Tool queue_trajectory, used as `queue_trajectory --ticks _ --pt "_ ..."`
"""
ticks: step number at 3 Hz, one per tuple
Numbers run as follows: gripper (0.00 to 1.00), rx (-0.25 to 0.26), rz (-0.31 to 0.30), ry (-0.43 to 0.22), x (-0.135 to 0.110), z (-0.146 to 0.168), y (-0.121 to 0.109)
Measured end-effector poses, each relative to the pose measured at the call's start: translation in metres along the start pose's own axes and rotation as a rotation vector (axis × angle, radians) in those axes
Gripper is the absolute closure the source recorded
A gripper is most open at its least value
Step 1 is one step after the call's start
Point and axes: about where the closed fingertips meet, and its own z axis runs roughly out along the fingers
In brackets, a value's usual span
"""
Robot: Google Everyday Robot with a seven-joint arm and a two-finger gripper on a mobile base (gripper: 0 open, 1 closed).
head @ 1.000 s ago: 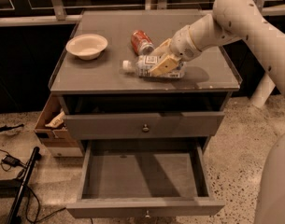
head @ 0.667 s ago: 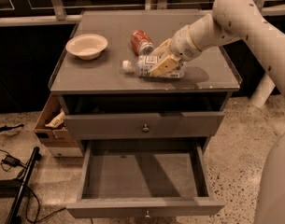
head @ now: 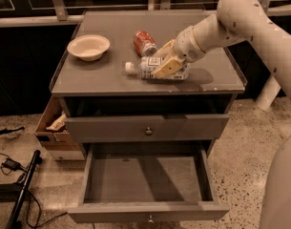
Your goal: Pick blue plastic bottle from middle drawer and place on counter
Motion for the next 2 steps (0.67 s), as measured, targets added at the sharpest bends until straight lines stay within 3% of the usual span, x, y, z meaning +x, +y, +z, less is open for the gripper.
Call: queue_trajectory --ticks 1,2 --pt "0.06 0.0 0.0 0.0 0.0 0.0 0.0" --pt "0.0 0.0 0.0 0.0 0.0 0.0001 0.0"
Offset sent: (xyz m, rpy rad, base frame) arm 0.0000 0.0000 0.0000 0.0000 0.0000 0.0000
